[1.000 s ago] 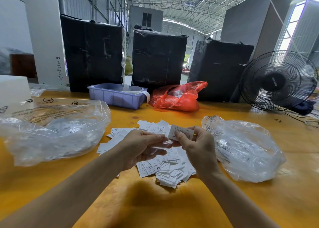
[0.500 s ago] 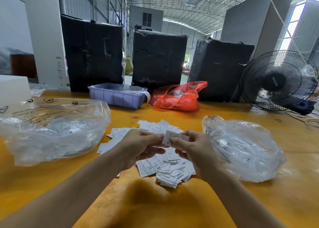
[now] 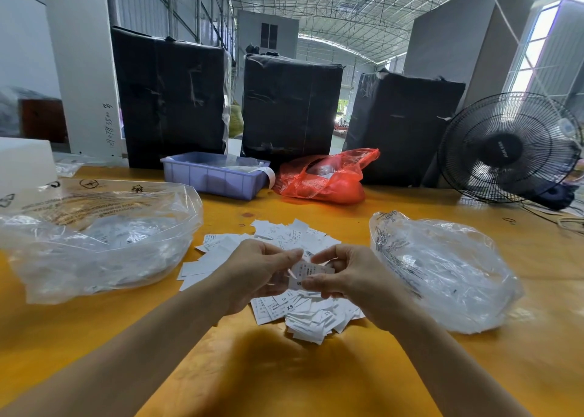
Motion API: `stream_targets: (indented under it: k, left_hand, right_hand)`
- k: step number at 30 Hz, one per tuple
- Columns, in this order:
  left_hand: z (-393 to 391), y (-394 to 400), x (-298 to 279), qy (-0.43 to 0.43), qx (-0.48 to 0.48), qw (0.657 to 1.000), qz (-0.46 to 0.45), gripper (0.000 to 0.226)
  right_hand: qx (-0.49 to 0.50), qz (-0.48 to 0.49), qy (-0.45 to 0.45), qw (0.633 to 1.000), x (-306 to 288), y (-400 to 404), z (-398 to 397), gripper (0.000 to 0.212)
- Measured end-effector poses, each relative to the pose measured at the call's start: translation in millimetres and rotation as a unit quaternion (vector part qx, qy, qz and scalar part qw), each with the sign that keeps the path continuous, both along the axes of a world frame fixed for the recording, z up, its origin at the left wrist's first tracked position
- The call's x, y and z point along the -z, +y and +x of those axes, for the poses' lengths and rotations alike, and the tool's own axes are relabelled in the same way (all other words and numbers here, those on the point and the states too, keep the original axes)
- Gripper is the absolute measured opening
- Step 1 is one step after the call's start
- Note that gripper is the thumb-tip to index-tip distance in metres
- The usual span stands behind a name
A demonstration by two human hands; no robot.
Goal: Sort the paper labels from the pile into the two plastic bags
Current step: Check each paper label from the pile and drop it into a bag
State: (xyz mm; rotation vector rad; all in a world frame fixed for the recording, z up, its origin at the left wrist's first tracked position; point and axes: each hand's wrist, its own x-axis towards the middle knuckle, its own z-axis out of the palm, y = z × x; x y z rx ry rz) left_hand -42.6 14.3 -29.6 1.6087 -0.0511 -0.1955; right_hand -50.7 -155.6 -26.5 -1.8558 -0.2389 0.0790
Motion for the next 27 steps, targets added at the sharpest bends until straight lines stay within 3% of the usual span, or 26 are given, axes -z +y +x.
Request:
stream_targets:
  k: [7, 11, 20, 25, 27]
  left_hand:
    - [-1.3, 0.5, 0.6, 0.006, 0.009, 1.000, 0.014, 0.033]
    - [-1.1, 0.3, 0.8, -0.024, 0.018, 0.999, 0.035, 0.047]
    - [-1.5, -1.7, 6.1, -0.004, 0.049, 0.997, 0.061, 0.029]
    - [-0.6, -5.8, 4.8, 0.016, -0.022, 0.995, -0.093, 0.013]
    - [-0.4, -6.2, 4.6, 0.020, -0.049, 0.986, -0.156, 0.012]
  right_hand:
    - [0.002, 0.013, -0.047, 0.999, -0.4, 0.2, 0.6, 0.050]
    - [-0.018, -0.010, -0.032, 0.999, -0.9, -3.0, 2.4, 0.047]
    - [-0.037, -0.083, -0.071, 0.993, 5.9, 0.4, 6.4, 0.074]
    - [0.025, -0.086, -0.140, 0.986, 4.7, 3.1, 1.1, 0.084]
    - [0.012, -0.067, -0.142, 0.988, 6.9, 7.8, -1.2, 0.076]
